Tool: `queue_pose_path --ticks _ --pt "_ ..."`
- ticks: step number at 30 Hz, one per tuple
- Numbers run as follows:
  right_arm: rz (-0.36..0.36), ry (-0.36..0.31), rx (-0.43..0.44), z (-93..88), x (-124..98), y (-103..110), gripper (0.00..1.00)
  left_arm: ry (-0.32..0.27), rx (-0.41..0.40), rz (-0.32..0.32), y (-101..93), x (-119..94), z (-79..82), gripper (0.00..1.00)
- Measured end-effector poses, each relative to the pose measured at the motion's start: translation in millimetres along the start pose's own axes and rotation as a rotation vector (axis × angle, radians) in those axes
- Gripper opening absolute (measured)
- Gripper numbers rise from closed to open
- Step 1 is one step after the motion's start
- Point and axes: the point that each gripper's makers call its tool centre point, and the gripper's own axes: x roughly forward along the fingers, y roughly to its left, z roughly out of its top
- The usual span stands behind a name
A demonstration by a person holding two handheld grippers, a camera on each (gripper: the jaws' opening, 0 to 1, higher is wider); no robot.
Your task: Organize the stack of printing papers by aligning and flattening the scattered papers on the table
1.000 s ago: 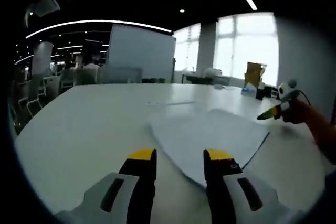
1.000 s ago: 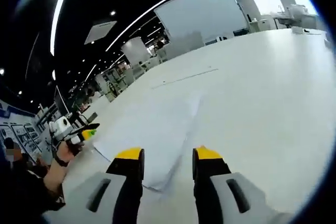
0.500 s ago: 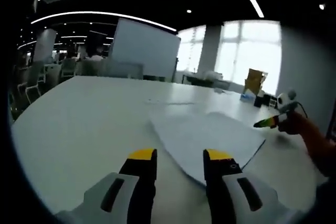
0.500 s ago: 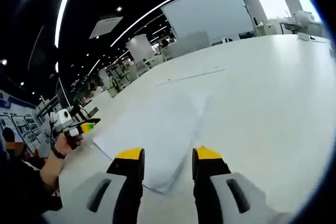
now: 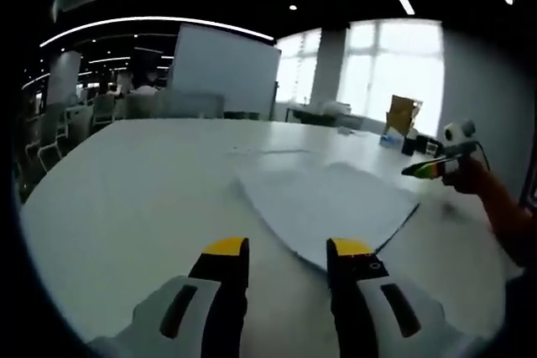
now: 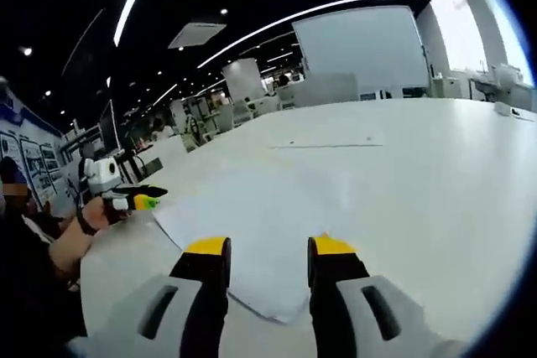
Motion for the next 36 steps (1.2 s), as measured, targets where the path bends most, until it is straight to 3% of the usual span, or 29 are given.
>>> queue_pose_path --ticks 11,27,36 --pt "0.050 0.049 -0.121 -10.1 15.1 22.3 0.35 -0.002 0.018 -0.012 0.4 -12.8 -2.1 0.41" --pt "0.017 0.046 -0.118 -8.1 6.5 7.2 0.36 0.027 0.081 -0.027 2.3 -25.2 -5.8 0.47" --pt "0.029 0.034 -0.113 -0.8 11.2 9.5 0.36 0.051 0.128 -0.025 -0.8 -23.5 -12.1 0.52"
